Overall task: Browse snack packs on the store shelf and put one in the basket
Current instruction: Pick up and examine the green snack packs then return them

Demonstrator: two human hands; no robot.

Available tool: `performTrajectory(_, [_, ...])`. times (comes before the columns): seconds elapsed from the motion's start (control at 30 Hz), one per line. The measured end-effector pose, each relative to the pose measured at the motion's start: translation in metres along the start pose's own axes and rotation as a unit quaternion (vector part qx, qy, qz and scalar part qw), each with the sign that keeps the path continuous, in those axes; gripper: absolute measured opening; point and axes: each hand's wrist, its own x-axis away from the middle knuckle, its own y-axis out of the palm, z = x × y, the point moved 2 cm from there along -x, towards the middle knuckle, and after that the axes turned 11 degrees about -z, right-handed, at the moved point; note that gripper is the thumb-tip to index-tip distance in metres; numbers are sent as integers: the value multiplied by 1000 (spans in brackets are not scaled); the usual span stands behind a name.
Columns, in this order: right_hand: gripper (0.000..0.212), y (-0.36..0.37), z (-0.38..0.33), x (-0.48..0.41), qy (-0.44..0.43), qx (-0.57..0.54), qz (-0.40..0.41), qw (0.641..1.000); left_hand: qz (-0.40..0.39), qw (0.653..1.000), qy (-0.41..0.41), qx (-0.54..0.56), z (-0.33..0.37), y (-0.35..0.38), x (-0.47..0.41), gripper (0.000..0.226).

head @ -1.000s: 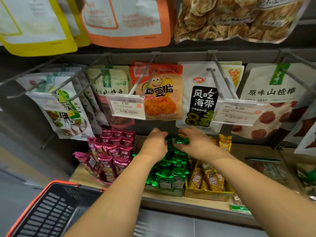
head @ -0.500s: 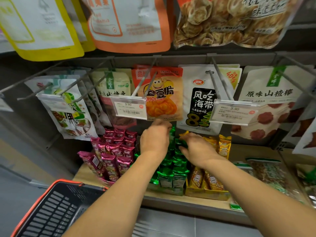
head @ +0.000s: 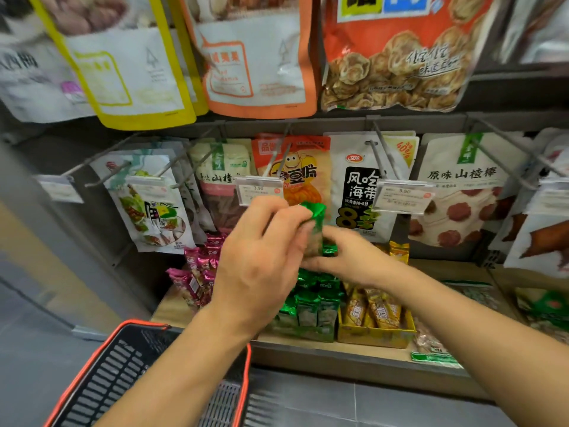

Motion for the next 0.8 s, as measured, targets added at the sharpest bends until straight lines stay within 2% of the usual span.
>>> performTrajectory(0.07, [21, -7, -18, 20, 6, 14, -88, 996, 26, 992, -68, 99, 3, -16, -2, 6])
performTrajectory(0.1, [24, -9, -23, 31, 23, 34, -129, 991, 31, 976, -128, 174, 3, -20, -2, 3])
performTrajectory(0.13, [31, -10, -25, 44, 45, 51, -164, 984, 24, 945, -193, 264, 1, -22, -3, 7])
performTrajectory(0.2, [46, -9, -24, 69, 88, 54, -212, 972, -44, 857, -290, 424, -5, -23, 0, 11])
performTrajectory(0.27, [63, -2, -20, 90, 109, 11, -218, 970, -164, 778, -318, 517, -13, -22, 6, 15])
performTrajectory(0.3, [67, 2, -19, 97, 118, -29, -207, 971, -222, 749, -317, 537, -15, -20, 11, 14])
performTrajectory(0.37, [56, 11, -25, 103, 110, -150, -187, 965, -298, 718, -317, 544, -15, -14, 19, 14])
performTrajectory(0.43, [37, 20, -32, 102, 89, -265, -166, 946, -327, 690, -322, 559, -13, -7, 25, 17])
performTrajectory(0.5, [42, 27, -37, 97, 80, -328, -125, 933, -330, 662, -324, 590, -12, -3, 27, 19])
performTrajectory(0.57, [42, 30, -37, 91, 49, -369, -96, 923, -313, 650, -337, 606, -15, -1, 27, 16])
performTrajectory(0.63, [33, 28, -40, 91, 22, -364, -84, 927, -295, 656, -348, 601, -20, -1, 26, 18])
performTrajectory(0.7, [34, 25, -43, 90, 20, -325, -70, 943, -293, 681, -347, 575, -24, 1, 24, 19])
performTrajectory(0.8, [39, 23, -39, 88, 26, -202, -40, 978, -313, 750, -335, 476, -27, 7, 25, 18])
